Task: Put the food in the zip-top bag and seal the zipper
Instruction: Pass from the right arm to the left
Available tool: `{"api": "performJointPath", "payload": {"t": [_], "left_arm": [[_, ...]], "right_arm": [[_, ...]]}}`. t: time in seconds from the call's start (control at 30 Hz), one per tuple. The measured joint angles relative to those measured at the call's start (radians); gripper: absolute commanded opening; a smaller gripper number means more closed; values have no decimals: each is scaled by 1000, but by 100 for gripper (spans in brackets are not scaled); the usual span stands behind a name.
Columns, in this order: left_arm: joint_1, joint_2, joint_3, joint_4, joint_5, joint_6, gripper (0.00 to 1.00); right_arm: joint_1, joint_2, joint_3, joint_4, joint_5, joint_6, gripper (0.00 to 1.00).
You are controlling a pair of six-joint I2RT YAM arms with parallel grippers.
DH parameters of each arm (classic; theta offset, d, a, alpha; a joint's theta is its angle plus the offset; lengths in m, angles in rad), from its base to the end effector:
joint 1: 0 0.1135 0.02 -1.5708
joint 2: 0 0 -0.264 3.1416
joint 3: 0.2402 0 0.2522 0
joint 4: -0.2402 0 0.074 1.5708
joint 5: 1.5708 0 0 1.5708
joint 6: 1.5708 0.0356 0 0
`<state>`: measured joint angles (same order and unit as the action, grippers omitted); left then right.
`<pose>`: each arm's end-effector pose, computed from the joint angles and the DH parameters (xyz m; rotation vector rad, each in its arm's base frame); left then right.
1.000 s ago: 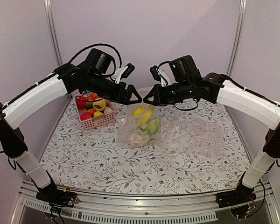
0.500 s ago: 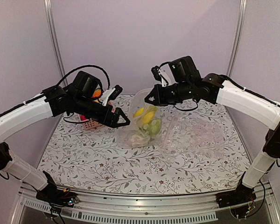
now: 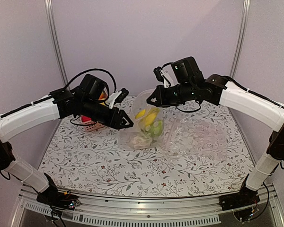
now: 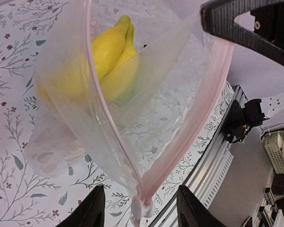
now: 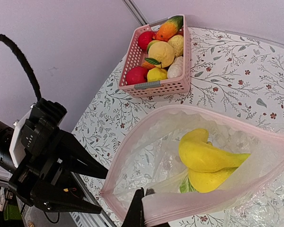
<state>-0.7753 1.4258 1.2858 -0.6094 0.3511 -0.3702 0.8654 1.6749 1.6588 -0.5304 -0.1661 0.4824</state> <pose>0.2139 -0.2267 0.3268 0.6827 2.3773 -0.9496 0.2461 0.2981 0.3754 -0.5351 2.2033 0.9419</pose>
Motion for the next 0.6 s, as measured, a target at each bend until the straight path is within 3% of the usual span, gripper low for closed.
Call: {"api": "performJointPath", "payload": {"t": [0.17,0.23,0.37,0.43,0.6], "left_arm": [[-7,21,1,3,0,3,11],[-10,24,2,4,-1,7,1],[-13,23,5,5,-20,6,0],[-13,21,8,4,-28,6,0],[-13,18,26,-4,-43,11,0]], "right_arm": [[-1,0,0,0,1,0,0],[-2,0,-1,0,5,0,5],[-11,-9,-17,0,28,-14,34],[-16,-23,-26,-6,45,-18,44],[-43,-100,-48,-20,101,-61,50]]}}
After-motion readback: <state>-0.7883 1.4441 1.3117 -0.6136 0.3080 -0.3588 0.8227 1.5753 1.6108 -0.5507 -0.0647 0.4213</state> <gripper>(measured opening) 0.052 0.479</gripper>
